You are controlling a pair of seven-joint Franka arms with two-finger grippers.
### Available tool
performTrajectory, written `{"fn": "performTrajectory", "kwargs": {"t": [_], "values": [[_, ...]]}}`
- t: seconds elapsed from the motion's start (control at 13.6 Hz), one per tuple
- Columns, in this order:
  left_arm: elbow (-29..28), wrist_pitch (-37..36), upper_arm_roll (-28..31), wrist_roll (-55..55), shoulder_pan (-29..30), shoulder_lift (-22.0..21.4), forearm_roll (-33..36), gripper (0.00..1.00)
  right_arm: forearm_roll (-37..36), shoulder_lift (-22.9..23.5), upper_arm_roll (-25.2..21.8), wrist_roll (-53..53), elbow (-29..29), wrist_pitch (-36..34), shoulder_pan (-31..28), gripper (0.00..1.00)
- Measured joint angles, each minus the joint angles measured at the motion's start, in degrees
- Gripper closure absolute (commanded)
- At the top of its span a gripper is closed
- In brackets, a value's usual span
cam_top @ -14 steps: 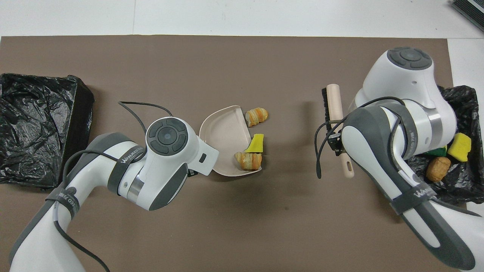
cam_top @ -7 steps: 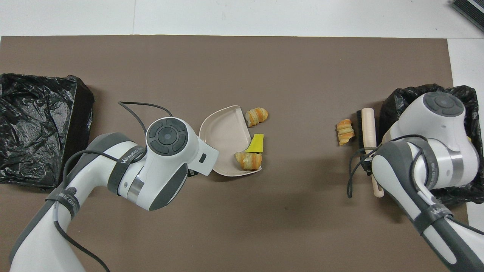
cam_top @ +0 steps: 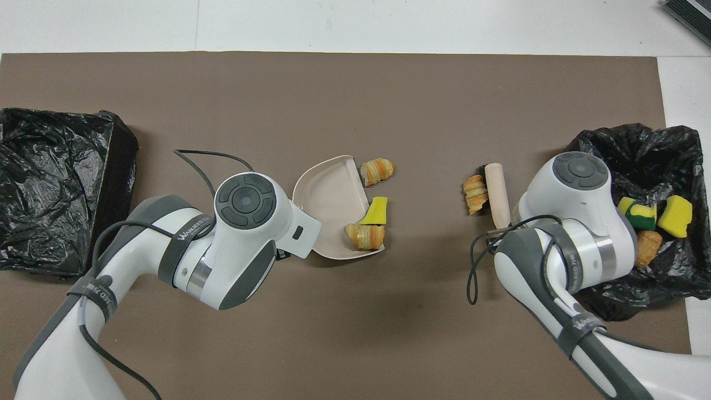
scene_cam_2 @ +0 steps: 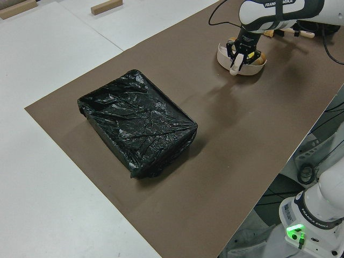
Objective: Sweep and dump trash in bin
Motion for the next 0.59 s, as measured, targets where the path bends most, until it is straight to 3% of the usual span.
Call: {"fn": "performTrajectory", "kwargs": {"t": [0.59], "values": [[0.0,0.0,0.0,0.0,0.0,0.0,0.0,1.00,1.1,11.0,0.2,2.4,13.4,0.0,12.4,1.00]]}}
